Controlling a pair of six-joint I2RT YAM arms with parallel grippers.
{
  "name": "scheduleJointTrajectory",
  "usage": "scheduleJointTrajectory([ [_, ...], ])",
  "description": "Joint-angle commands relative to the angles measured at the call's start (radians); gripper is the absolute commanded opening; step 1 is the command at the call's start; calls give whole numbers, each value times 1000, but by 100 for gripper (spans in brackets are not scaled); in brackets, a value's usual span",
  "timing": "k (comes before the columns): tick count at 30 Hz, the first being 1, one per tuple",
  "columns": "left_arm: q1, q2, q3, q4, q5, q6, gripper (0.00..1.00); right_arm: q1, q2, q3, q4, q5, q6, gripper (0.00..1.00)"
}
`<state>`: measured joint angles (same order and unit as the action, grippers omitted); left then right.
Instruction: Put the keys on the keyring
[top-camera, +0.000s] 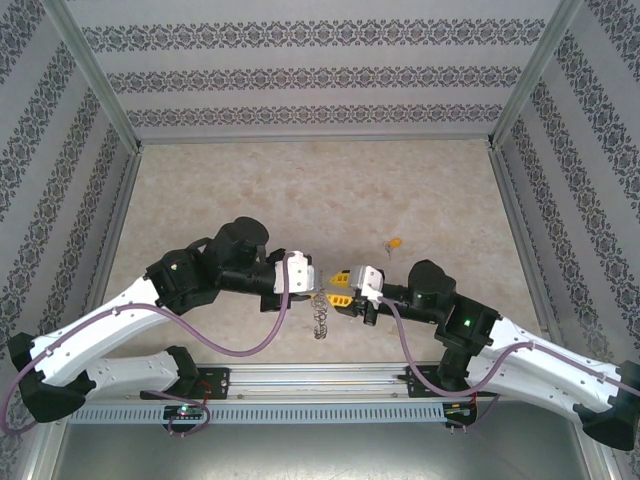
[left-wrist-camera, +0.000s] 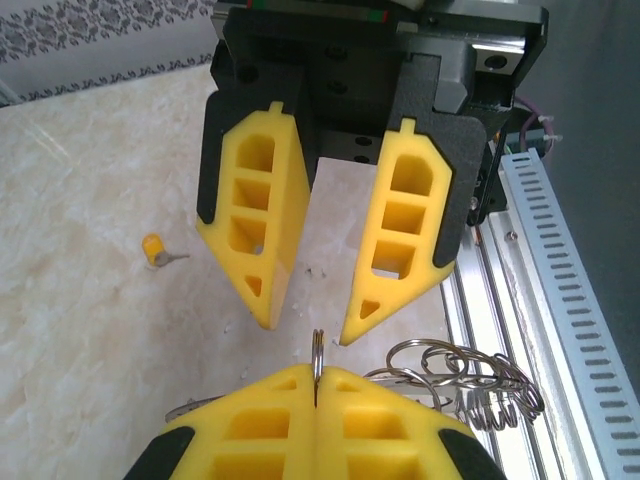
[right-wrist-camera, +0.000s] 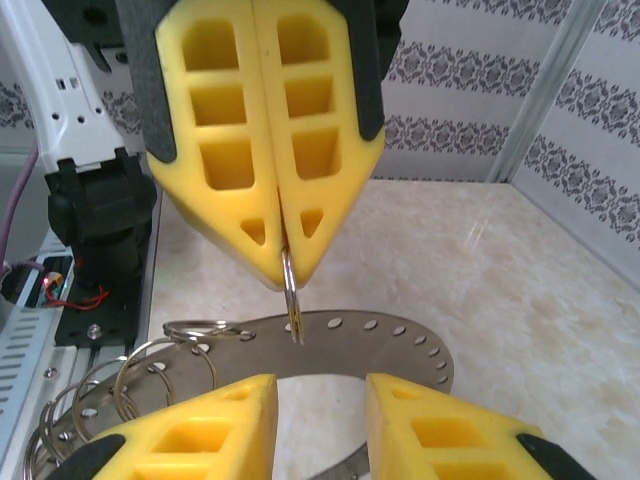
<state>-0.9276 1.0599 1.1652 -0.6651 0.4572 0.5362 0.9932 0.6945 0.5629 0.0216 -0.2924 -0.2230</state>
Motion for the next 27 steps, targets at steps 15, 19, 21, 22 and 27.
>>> scheduleJointTrajectory([
  [15, -31, 52, 67, -106, -62, 61, 0, 19, 79, 61, 44, -58, -17, 28],
  [19, -38, 52, 68, -105, -63, 60, 0, 19, 99, 72, 41, -57, -21, 26],
  [21, -43, 53, 67, -103, -62, 59, 0, 19, 106, 77, 40, -55, -21, 24],
  [22, -45, 53, 67, -102, -62, 59, 0, 19, 110, 80, 39, -56, -21, 23],
  [27, -47, 60, 63, -92, -65, 59, 0, 19, 103, 81, 35, -62, -31, 0],
])
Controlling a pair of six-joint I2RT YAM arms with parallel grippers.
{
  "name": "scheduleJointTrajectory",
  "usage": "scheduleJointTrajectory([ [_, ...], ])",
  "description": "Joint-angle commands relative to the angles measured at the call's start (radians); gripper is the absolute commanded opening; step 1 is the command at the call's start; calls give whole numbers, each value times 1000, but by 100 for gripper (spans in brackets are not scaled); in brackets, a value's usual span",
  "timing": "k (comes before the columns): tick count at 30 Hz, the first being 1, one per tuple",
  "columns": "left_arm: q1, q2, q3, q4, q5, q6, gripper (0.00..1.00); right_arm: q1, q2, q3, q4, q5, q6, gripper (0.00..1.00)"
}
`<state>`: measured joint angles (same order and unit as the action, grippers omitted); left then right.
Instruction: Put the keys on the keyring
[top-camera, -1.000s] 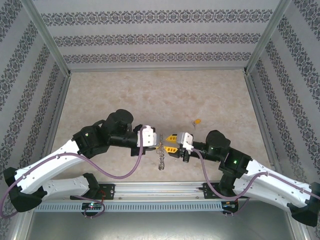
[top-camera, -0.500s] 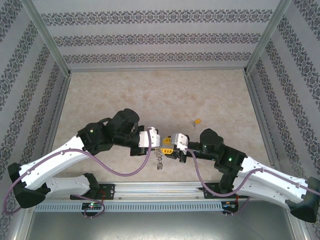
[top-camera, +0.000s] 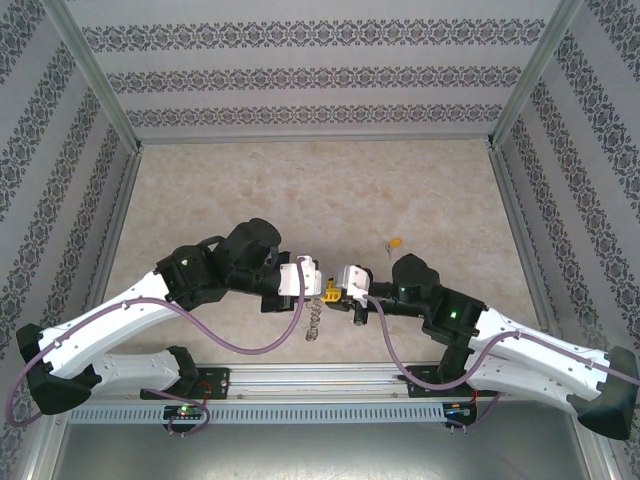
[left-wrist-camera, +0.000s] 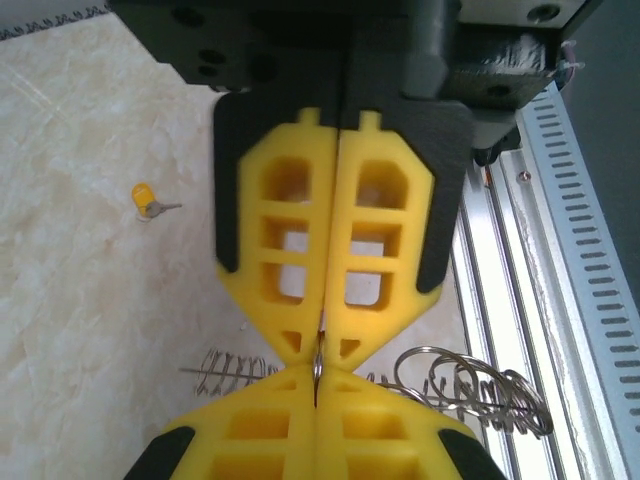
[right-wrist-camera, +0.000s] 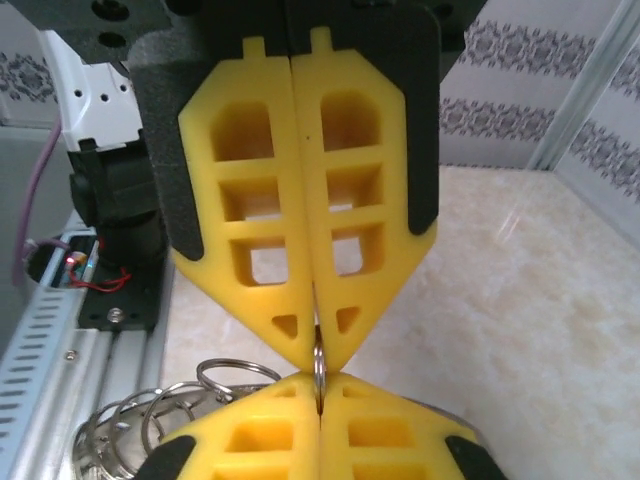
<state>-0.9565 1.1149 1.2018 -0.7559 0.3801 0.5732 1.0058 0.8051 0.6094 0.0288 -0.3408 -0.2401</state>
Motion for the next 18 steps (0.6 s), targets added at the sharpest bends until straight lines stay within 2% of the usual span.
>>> scheduleJointTrajectory([
  [1, -18, 4, 24, 5, 9, 17, 0, 7, -8, 35, 21, -13, -16, 0],
  [2, -18, -2, 17, 14, 8, 11, 0, 6, -14, 33, 16, -16, -22, 0],
  [4, -16, -27, -9, 49, 2, -7, 10, 6, -39, 14, 29, -32, -28, 0],
  [6, -10, -75, -50, 102, -4, -32, 16, 7, -80, -13, 61, -52, -22, 0],
  [11, 25, -201, -147, 237, 101, -122, 17, 1, -159, -49, 123, -108, 8, 0],
  [18, 27, -248, -216, 395, 219, -186, 18, -4, -150, -69, 250, -172, 63, 0],
])
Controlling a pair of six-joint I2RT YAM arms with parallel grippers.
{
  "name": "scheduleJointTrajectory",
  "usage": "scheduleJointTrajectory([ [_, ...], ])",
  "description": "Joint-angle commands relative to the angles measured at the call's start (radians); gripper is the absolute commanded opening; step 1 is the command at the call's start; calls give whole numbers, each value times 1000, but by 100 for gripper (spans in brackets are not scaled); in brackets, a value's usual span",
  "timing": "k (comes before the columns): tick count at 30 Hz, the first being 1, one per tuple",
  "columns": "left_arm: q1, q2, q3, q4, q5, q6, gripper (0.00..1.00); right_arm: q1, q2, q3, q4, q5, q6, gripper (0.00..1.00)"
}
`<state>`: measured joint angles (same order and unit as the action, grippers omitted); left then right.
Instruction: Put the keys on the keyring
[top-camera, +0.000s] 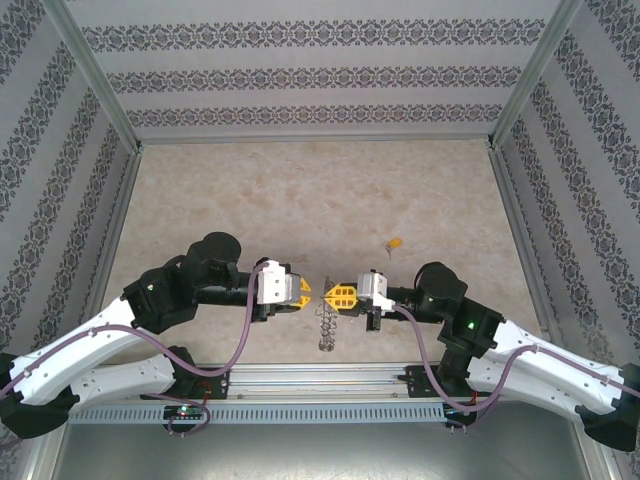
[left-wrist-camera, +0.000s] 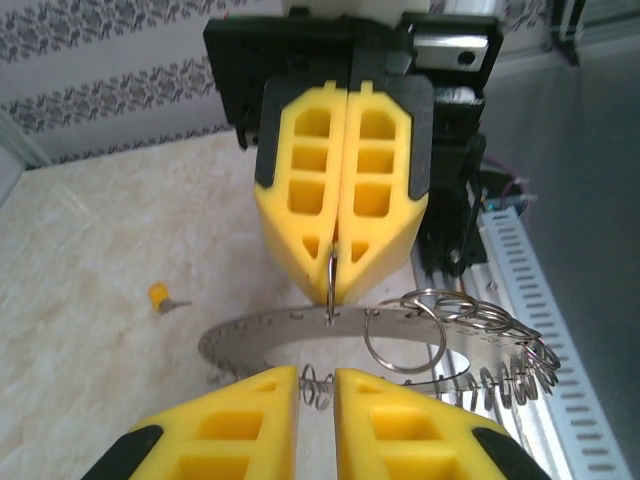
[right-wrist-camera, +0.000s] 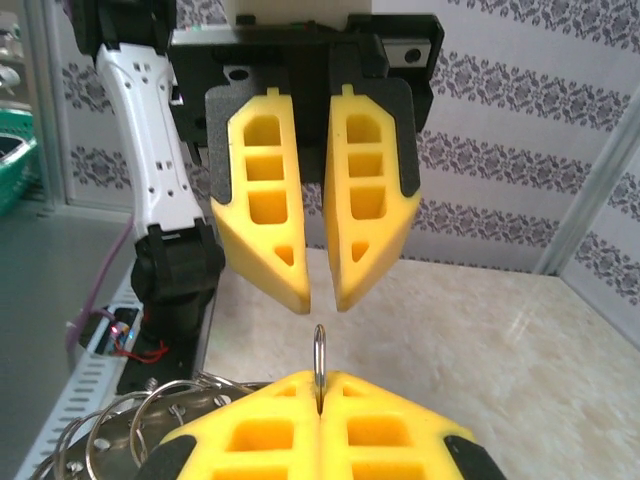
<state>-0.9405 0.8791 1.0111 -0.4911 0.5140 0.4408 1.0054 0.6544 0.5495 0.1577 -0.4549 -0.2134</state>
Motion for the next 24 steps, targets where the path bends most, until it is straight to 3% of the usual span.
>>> scheduleJointTrajectory([
  [1, 11, -16, -28, 145, 100, -59, 18, -4, 3, -11, 141, -63, 42, 0],
  [18, 11, -31, -72, 266, 164, -105, 18, -4, 39, -17, 249, -116, 89, 0],
  [24, 11, -12, -67, 265, 164, -102, 12, -4, 40, -20, 249, -122, 88, 0],
])
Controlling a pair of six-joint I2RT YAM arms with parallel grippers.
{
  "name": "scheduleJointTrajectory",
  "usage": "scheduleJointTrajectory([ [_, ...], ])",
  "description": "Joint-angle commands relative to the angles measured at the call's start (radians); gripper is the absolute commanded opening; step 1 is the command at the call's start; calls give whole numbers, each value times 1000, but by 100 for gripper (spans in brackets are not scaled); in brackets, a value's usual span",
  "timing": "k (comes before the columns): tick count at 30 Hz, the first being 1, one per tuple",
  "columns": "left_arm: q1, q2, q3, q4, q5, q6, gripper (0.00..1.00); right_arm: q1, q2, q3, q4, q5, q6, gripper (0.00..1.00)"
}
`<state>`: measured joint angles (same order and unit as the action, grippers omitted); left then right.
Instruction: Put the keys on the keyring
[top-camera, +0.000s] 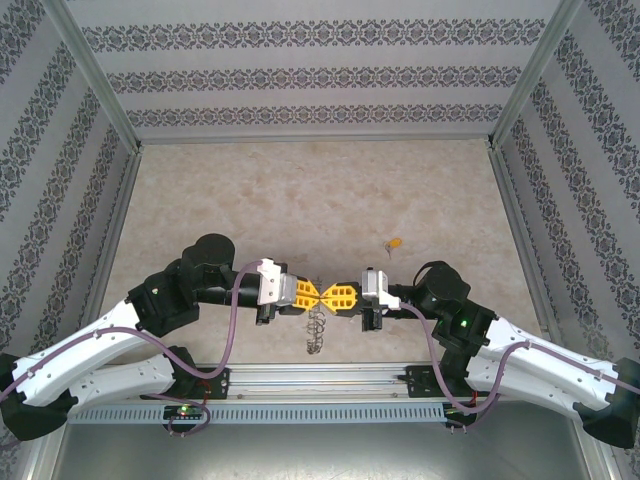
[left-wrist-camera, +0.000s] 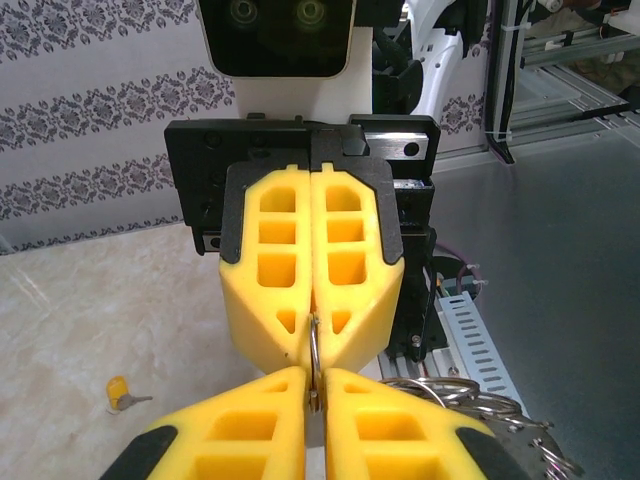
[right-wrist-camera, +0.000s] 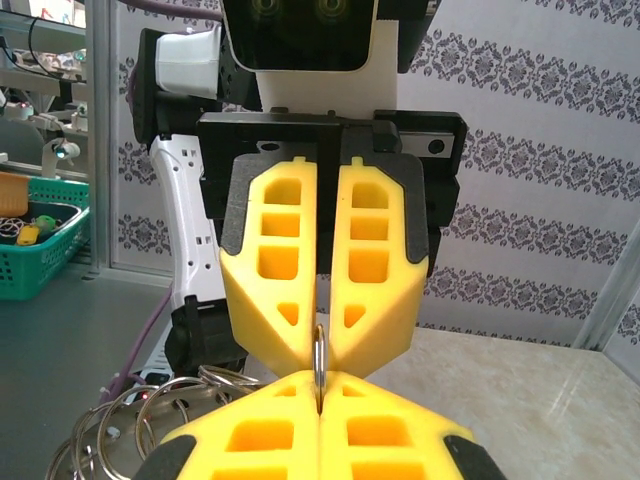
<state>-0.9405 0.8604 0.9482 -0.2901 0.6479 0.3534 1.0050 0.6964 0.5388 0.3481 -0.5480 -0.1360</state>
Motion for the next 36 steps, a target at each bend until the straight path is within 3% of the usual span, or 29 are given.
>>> scheduleJointTrajectory([
  [1, 11, 8, -4, 67, 30, -14, 10, -3, -2, -9, 57, -27, 9, 0],
  [3, 11, 12, -4, 72, 30, -10, 2, -3, 2, -9, 45, -20, 4, 0],
  [5, 11, 22, 2, 63, 18, 4, 0, -4, -2, -11, 24, 8, -4, 0],
  [8, 11, 24, 14, 21, -25, 40, 0, -3, -26, -18, -38, 84, -28, 25],
  [12, 5, 33, 60, -116, -131, 139, 0, -7, -82, -22, -165, 192, -69, 38],
  [16, -30, 57, 107, -252, -234, 258, 0, -10, -115, -22, -252, 264, -97, 37],
  [21, -72, 51, 93, -260, -305, 298, 0, -10, -89, -20, -299, 266, -110, 35],
  [36, -72, 66, 80, -240, -269, 302, 0, -9, -16, 7, -238, 174, -87, 31],
])
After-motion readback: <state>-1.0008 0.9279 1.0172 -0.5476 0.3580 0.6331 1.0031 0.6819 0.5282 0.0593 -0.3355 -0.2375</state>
